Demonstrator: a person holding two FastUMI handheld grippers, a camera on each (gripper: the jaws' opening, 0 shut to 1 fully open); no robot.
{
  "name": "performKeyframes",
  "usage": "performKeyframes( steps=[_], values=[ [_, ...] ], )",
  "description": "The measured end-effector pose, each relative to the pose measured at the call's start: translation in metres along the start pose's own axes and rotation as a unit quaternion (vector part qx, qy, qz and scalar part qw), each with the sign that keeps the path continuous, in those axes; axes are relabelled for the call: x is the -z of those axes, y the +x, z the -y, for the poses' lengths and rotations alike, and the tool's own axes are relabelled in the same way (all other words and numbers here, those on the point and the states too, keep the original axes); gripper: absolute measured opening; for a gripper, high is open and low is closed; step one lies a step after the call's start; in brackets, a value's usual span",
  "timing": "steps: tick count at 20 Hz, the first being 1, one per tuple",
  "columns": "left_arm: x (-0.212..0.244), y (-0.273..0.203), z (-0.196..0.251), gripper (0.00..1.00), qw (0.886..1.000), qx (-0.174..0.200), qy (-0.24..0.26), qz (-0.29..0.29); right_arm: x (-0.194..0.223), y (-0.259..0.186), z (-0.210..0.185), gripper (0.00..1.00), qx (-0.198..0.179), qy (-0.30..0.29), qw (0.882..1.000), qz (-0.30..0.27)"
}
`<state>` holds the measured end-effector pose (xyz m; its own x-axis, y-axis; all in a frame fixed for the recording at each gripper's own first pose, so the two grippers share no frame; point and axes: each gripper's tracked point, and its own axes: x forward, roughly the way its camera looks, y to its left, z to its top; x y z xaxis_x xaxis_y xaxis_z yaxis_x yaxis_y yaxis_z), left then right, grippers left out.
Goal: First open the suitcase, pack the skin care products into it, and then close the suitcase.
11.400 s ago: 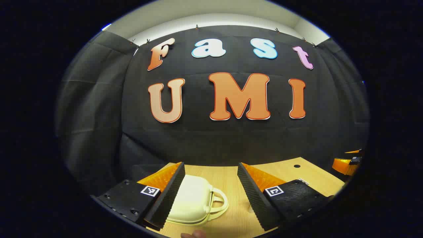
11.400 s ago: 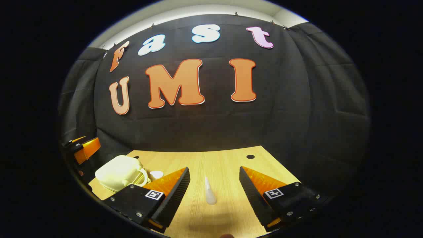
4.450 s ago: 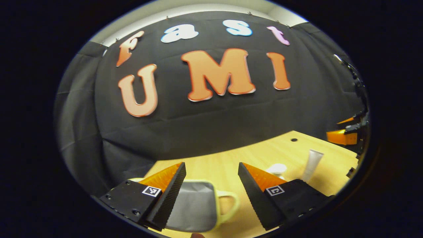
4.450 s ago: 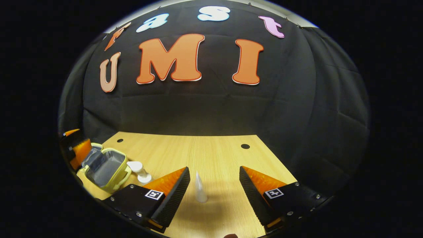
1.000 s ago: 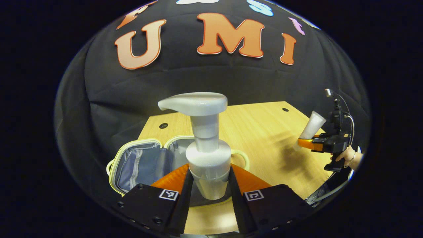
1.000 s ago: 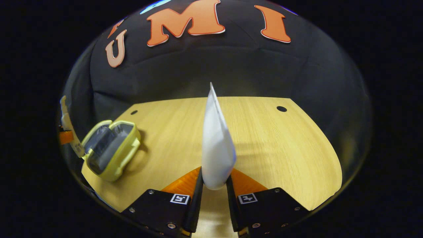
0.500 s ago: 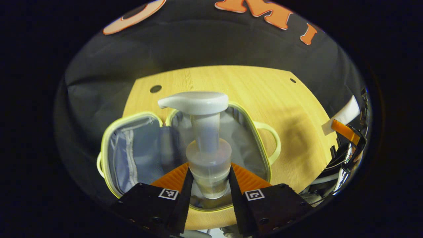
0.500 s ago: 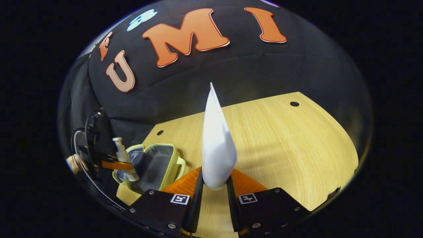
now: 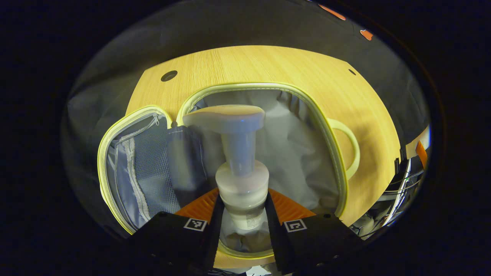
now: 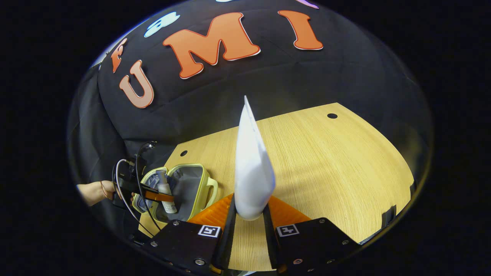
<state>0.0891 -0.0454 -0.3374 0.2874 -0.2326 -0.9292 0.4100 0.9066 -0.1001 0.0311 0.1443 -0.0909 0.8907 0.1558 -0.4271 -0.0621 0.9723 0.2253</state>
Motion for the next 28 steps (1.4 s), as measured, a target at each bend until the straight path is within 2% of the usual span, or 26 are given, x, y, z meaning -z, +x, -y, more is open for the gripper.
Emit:
performKeyframes(
  steps=[6, 9, 11, 12, 13, 14, 17, 20, 21, 24, 25, 26, 28],
  values=[
    [0.001, 0.014, 0.004, 0.61, 1.000, 0.023, -0.004, -0.005, 0.002, -0.004, -0.013, 0.40, 0.007, -0.004, 1.000, -0.007],
    [-0.010, 0.007, 0.007, 0.63, 0.999, 0.036, -0.004, 0.019, 0.001, -0.003, -0.027, 0.39, 0.008, -0.021, 1.000, -0.012],
    [-0.011, 0.002, 0.013, 0.74, 0.998, 0.048, -0.003, 0.039, 0.001, -0.001, -0.042, 0.39, 0.003, -0.025, 0.999, -0.023],
    [-0.014, -0.006, 0.011, 0.87, 0.998, 0.044, 0.005, 0.055, 0.001, 0.001, -0.053, 0.39, -0.003, -0.026, 0.999, -0.029],
    [-0.019, -0.016, 0.006, 0.93, 0.996, 0.034, 0.015, 0.080, 0.000, 0.003, -0.065, 0.39, -0.010, -0.027, 0.999, -0.036],
    [-0.026, -0.032, 0.004, 0.97, 0.993, 0.032, 0.022, 0.109, -0.002, 0.006, -0.080, 0.39, -0.020, -0.029, 0.998, -0.044],
    [-0.034, -0.091, -0.005, 0.97, 0.980, 0.034, 0.019, 0.194, 0.003, 0.015, -0.131, 0.39, -0.049, -0.045, 0.994, -0.081],
    [-0.034, -0.169, -0.036, 1.00, 0.956, 0.036, 0.000, 0.290, 0.022, 0.034, -0.178, 0.39, -0.076, -0.074, 0.984, -0.141],
    [-0.028, -0.190, -0.050, 0.96, 0.949, 0.035, -0.001, 0.312, 0.030, 0.042, -0.194, 0.39, -0.085, -0.080, 0.980, -0.164],
    [-0.006, -0.240, -0.102, 0.97, 0.937, -0.008, -0.001, 0.349, 0.060, 0.059, -0.229, 0.39, -0.100, -0.079, 0.964, -0.233],
    [0.004, -0.253, -0.119, 0.97, 0.934, -0.024, 0.001, 0.357, 0.073, 0.068, -0.236, 0.34, -0.101, -0.080, 0.959, -0.252],
    [0.015, -0.254, -0.137, 0.97, 0.932, -0.041, -0.001, 0.359, 0.081, 0.073, -0.240, 0.39, -0.100, -0.079, 0.955, -0.269],
    [0.032, -0.257, -0.164, 0.97, 0.929, -0.066, -0.011, 0.363, 0.100, 0.083, -0.247, 0.40, -0.095, -0.074, 0.944, -0.306]
  ],
)
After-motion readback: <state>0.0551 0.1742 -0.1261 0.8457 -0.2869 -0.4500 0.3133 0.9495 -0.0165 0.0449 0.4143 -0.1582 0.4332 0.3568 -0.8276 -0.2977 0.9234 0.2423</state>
